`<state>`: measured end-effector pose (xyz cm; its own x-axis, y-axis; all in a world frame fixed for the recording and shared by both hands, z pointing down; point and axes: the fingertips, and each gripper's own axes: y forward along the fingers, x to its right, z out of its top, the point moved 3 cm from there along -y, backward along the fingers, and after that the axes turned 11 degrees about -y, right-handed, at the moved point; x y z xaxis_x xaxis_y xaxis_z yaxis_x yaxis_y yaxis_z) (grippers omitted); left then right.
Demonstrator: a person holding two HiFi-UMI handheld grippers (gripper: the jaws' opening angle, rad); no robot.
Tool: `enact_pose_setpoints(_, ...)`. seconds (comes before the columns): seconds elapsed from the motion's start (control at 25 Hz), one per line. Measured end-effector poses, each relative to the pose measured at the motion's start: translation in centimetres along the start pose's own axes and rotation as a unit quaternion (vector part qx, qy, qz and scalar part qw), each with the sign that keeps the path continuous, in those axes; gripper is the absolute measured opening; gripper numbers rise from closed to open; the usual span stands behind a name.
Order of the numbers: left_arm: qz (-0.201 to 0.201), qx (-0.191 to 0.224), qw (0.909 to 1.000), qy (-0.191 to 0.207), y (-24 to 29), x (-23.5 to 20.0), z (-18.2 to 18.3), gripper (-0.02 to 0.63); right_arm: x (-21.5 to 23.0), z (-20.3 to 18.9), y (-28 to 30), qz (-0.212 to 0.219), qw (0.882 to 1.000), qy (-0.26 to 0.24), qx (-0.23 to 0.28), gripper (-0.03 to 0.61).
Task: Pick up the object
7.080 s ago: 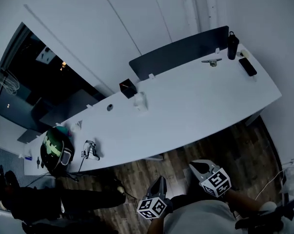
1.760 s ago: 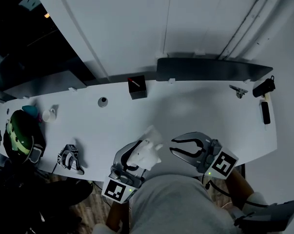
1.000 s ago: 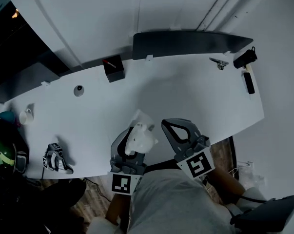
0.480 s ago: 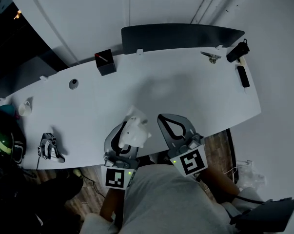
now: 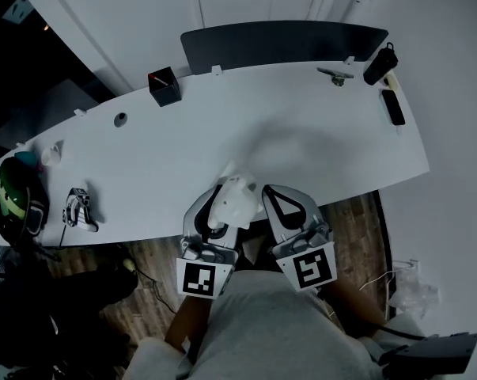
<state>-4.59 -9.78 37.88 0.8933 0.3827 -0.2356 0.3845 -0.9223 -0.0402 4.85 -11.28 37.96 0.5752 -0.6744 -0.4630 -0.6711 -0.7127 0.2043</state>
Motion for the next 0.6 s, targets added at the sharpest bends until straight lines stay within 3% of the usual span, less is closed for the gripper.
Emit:
enact_pose_setpoints(0.32,0.033,0.002,0.9994,0.008,-3.2,7.1,-1.4,0.138,-1.0,-0.9,-6.4,0.009,0.999,0.021,0.032,0.002)
enact_pose_setpoints(0.6,0.059,0.011,0.9979,0.025,-7.5,8.2,-0.8,0.138,-2.3,-0.3,-8.6,0.015,0.997,0.040,0.059,0.003)
